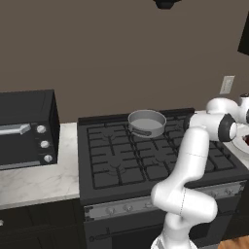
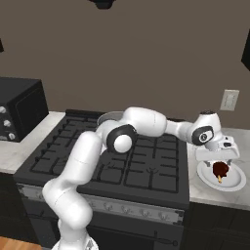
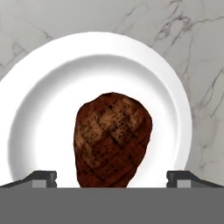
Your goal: Retrieve the frozen meat and place it in the pot on a burner. Then turn the burner on.
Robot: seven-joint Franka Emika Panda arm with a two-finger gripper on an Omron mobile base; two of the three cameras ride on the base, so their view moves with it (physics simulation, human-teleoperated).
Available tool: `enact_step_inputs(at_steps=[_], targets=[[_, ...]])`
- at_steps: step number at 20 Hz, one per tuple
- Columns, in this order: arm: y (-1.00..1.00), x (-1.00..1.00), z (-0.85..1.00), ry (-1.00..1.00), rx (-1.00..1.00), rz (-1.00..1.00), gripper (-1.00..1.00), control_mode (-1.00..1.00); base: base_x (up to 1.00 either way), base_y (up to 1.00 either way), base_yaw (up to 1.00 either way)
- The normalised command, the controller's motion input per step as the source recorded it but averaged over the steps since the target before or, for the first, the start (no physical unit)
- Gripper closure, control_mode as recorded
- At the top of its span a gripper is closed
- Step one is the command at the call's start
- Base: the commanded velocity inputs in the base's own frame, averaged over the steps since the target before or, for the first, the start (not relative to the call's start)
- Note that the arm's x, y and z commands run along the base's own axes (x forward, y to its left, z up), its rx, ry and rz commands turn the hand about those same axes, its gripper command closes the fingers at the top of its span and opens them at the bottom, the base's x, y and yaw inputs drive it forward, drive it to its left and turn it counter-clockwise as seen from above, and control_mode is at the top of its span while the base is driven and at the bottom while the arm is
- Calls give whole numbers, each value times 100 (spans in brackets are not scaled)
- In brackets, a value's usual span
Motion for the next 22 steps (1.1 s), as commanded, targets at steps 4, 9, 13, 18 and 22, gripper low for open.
enact_step_inputs(at_steps=[4, 9, 13, 18, 22], targets=[[-14, 0, -10, 0, 0, 0, -100, -100, 0, 0, 0], [-12, 0, -10, 0, 0, 0, -100, -100, 0, 0, 0], [-2, 0, -11, 1, 0, 0, -100, -100, 0, 0, 0], [0, 0, -9, 0, 0, 0, -100, -100, 0, 0, 0], [0, 0, -6, 0, 0, 0, -100, -100, 0, 0, 0]])
